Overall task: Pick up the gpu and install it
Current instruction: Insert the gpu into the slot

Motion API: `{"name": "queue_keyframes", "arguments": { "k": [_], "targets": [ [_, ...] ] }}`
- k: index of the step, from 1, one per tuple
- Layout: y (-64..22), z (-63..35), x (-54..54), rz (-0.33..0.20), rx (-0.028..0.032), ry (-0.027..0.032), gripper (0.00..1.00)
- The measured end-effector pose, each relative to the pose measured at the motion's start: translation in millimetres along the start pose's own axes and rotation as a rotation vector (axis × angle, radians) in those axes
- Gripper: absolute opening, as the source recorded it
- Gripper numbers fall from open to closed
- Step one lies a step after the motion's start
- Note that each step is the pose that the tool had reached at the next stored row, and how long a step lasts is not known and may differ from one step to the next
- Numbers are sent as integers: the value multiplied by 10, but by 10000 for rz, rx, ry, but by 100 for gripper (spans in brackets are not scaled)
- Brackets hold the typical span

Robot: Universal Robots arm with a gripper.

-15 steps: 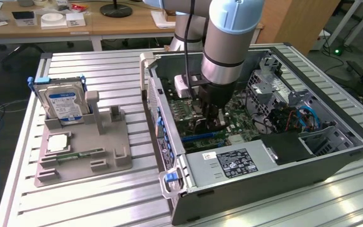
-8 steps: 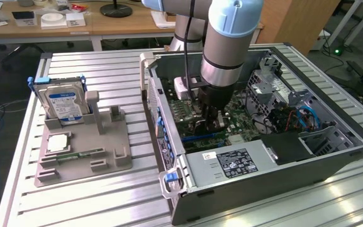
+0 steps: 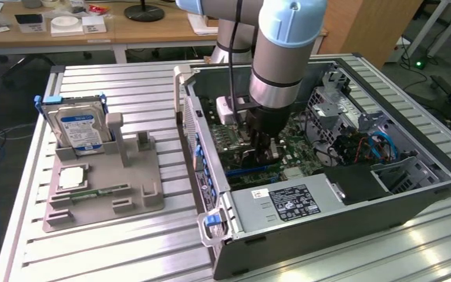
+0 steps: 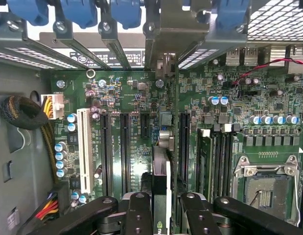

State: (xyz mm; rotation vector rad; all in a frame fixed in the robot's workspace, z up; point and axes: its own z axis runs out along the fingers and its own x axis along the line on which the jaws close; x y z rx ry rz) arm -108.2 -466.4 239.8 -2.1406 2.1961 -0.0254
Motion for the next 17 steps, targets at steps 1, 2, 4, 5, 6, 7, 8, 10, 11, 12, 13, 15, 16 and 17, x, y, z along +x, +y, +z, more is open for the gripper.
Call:
{"name": "queue_keyframes", "arguments": {
  "k": [1, 2, 4, 5, 6, 7, 8, 10, 11, 12, 13, 15, 16, 17],
  "targets": [
    [0, 3, 0, 0, 0, 0, 27],
    [0, 5, 0, 0, 0, 1, 27],
    [1, 10, 0, 0, 0, 0, 27],
    [1, 13, 1, 0, 0, 0, 27],
    [1, 16, 1, 0, 1, 0, 27],
    [1, 19, 1, 0, 0, 1, 27],
    [1, 21, 1, 0, 0, 0, 27],
    [2, 27, 1, 0, 0, 1, 27],
    [2, 29, 1, 0, 0, 1, 27],
    [2, 32, 1, 0, 0, 0, 27],
    [2, 34, 2, 0, 0, 1, 27],
    [3, 37, 2, 0, 0, 1, 27],
    [2, 37, 2, 0, 0, 1, 27],
    [3, 37, 2, 0, -1, 1, 27]
  ]
}}
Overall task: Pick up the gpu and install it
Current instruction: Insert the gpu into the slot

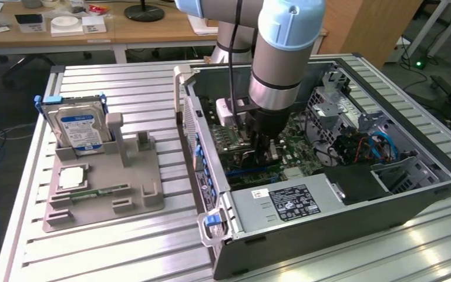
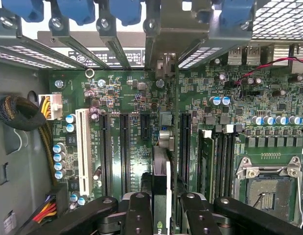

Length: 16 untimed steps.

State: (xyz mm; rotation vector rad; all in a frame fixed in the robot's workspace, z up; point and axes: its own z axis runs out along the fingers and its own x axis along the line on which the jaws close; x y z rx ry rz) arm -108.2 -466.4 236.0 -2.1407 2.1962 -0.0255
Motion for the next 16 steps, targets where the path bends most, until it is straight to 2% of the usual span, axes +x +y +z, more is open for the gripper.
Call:
{"name": "queue_keyframes", "arguments": {
  "k": [16],
  "targets": [
    [1, 13, -13, -1, -1, 0, 27]
  ]
}}
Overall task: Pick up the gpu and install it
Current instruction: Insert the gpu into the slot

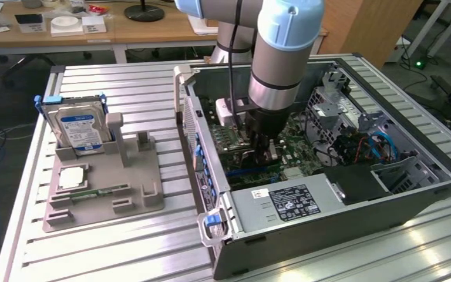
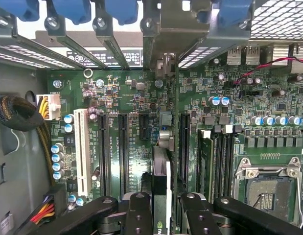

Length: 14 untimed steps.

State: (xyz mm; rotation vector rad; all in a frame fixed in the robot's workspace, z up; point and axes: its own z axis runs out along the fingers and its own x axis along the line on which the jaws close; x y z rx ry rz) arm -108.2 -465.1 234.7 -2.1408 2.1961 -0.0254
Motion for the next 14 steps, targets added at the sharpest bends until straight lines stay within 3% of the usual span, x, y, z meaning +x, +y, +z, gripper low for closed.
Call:
{"name": "queue_keyframes", "arguments": {
  "k": [14],
  "targets": [
    [1, 23, 1, 1, 1, -1, 27]
  ]
}}
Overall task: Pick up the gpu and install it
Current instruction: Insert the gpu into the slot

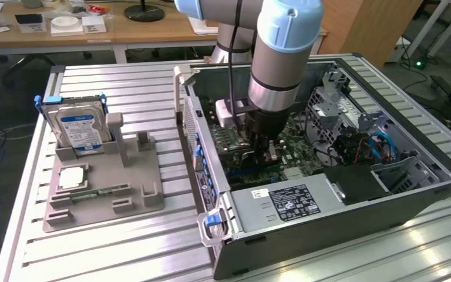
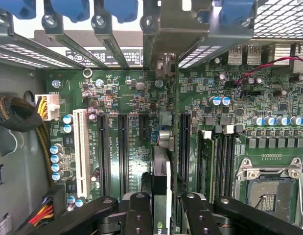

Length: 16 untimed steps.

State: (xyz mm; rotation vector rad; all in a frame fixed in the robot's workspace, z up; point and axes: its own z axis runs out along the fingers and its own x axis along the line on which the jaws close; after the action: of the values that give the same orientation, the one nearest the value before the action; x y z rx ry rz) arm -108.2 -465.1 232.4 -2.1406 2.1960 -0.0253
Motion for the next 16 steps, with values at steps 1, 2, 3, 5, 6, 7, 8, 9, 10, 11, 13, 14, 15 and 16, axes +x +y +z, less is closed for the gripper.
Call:
{"name": "queue_keyframes", "arguments": {
  "k": [1, 2, 3, 5, 6, 7, 8, 9, 10, 11, 13, 14, 15, 16],
  "targets": [
    [0, 2, 0, 0, 0, 1, 27],
    [0, 5, 0, -1, 0, 0, 27],
    [0, 6, 0, 0, 0, 0, 27],
    [0, 6, 0, 0, -1, 1, 27],
    [0, 9, 0, 0, 1, -3, 27],
    [1, 14, 0, 0, 1, -5, 27],
    [1, 17, 0, 0, 0, -3, 27],
    [1, 20, 1, 0, -1, 0, 27],
    [1, 22, 1, -1, -1, 0, 27],
    [2, 24, 1, 0, -2, 0, 27],
    [2, 29, 1, 0, -1, 0, 27],
    [2, 33, 1, 0, -1, 0, 27],
    [2, 36, 2, 0, -1, 0, 27],
    [2, 38, 2, 0, -2, 2, 27]
  ]
}}
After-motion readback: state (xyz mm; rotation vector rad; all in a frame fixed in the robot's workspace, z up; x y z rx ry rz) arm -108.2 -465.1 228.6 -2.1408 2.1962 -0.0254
